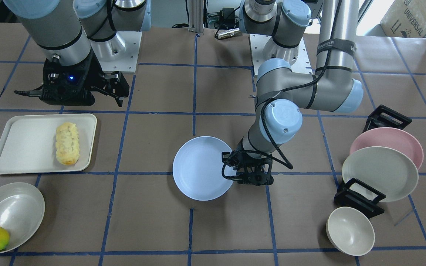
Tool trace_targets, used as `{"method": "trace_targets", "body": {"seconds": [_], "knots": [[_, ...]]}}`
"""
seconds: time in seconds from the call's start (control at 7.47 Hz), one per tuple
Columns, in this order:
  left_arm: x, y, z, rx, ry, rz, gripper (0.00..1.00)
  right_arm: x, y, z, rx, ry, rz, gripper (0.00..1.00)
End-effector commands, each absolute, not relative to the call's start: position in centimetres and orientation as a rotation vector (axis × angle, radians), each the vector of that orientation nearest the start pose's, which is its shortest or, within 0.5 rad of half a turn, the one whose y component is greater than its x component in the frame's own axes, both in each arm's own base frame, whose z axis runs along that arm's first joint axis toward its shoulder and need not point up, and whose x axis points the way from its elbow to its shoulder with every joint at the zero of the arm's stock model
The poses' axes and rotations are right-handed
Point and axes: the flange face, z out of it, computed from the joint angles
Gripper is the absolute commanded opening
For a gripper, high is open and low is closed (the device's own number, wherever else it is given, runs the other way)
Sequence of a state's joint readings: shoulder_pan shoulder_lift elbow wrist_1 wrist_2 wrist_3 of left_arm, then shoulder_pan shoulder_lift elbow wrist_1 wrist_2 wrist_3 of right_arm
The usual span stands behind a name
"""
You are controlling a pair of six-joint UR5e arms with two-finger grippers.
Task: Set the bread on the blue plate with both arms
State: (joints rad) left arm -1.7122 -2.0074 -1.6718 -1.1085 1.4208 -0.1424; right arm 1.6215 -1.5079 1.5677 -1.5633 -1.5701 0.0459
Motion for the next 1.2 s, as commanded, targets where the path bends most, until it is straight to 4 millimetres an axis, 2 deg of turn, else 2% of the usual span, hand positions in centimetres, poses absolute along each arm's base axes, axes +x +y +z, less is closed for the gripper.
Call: {"method": "trace_targets", "body": {"seconds": [0.0,0.13,0.27,0.4,0.54,0.67,0.8,0.94,1.07], "knots": [[-25.5,-57.5,22.7,0.024,3.272,0.180,0.13,15.9,-50.4,45.7,-0.005,3.143,0.106,1.00],[-26.2,-57.3,22.5,0.047,3.271,0.182,0.38,15.9,-50.4,45.7,-0.010,3.143,0.106,1.00],[-26.2,-57.8,23.3,0.045,3.261,0.153,0.92,15.9,-50.3,45.7,-0.010,3.143,0.108,1.00],[-25.9,-57.6,25.0,0.023,3.256,0.177,1.00,15.9,-50.3,45.7,-0.012,3.144,0.108,1.00],[-25.5,-58.1,28.2,0.011,3.257,0.171,1.00,15.7,-50.4,45.6,-0.010,3.144,0.113,1.00],[-24.0,-58.4,32.7,-0.004,3.241,0.241,1.00,15.7,-50.4,45.6,-0.010,3.146,0.113,1.00],[-21.8,-58.4,37.2,-0.041,3.197,0.240,1.00,15.7,-50.4,45.6,-0.010,3.146,0.111,1.00],[-18.7,-57.9,40.6,-0.054,3.137,0.202,1.00,15.7,-50.4,45.5,-0.010,3.146,0.118,1.00],[-16.2,-56.4,43.1,-0.034,3.129,0.214,1.00,15.0,-50.3,45.1,0.009,3.145,0.130,1.00]]}}
